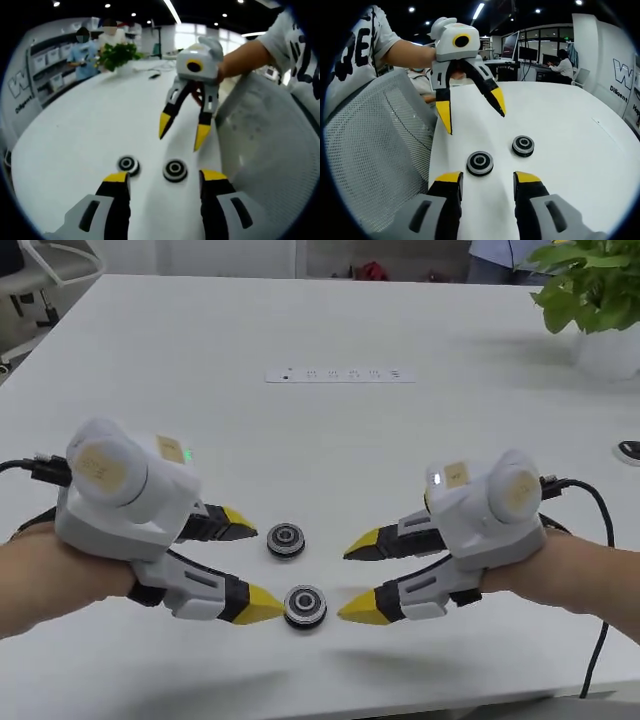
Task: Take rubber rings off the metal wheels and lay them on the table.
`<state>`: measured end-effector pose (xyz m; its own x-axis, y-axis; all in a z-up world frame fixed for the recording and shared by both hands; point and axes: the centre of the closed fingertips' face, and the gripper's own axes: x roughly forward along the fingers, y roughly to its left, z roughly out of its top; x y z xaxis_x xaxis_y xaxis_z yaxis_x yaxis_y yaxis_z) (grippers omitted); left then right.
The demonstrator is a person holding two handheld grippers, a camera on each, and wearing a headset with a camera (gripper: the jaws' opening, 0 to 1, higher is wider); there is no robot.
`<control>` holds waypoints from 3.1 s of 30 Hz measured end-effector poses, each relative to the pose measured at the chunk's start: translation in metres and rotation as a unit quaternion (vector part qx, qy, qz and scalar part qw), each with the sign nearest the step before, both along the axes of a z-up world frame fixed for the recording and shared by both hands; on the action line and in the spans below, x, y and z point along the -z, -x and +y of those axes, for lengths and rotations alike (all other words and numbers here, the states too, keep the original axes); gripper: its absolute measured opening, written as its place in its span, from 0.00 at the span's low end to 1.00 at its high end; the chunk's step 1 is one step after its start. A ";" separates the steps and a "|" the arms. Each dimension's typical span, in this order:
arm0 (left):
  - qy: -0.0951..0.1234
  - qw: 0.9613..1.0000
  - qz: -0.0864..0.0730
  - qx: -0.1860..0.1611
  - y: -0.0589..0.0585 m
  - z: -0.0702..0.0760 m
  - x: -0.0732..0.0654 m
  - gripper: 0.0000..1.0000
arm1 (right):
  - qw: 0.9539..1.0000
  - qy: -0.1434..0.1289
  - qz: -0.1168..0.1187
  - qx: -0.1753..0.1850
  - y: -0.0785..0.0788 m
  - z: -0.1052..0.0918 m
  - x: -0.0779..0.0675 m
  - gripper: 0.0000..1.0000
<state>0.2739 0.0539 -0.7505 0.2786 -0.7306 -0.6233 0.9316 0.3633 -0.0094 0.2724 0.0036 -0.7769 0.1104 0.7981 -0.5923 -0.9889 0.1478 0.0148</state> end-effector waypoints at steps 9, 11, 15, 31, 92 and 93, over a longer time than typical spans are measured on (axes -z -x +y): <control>-0.001 1.000 0.007 0.004 -0.001 -0.003 0.009 0.51 | 1.000 0.002 0.016 -0.001 0.000 0.005 0.009 0.32; -0.001 1.000 0.009 0.005 -0.001 -0.003 0.011 0.51 | 1.000 0.002 0.020 -0.001 0.001 0.005 0.010 0.31; -0.002 1.000 0.006 0.009 -0.001 -0.005 0.012 0.48 | 1.000 0.004 0.026 -0.005 0.003 0.008 0.014 0.29; -0.010 0.999 0.019 0.025 0.003 -0.015 0.029 0.43 | 0.999 0.006 0.040 -0.010 0.006 0.015 0.023 0.23; -0.015 0.998 -0.026 0.060 0.007 -0.035 0.042 0.14 | 0.998 -0.005 0.056 -0.004 0.011 0.023 0.030 0.24; -0.015 0.998 -0.026 0.059 0.007 -0.035 0.043 0.14 | 0.999 -0.005 0.054 -0.003 0.011 0.024 0.031 0.24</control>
<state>0.2669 0.0186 -0.7930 0.2238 -0.7421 -0.6319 0.9670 0.2502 0.0487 0.2616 0.0273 -0.8076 0.0414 0.8045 -0.5925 -0.9824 0.1408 0.1225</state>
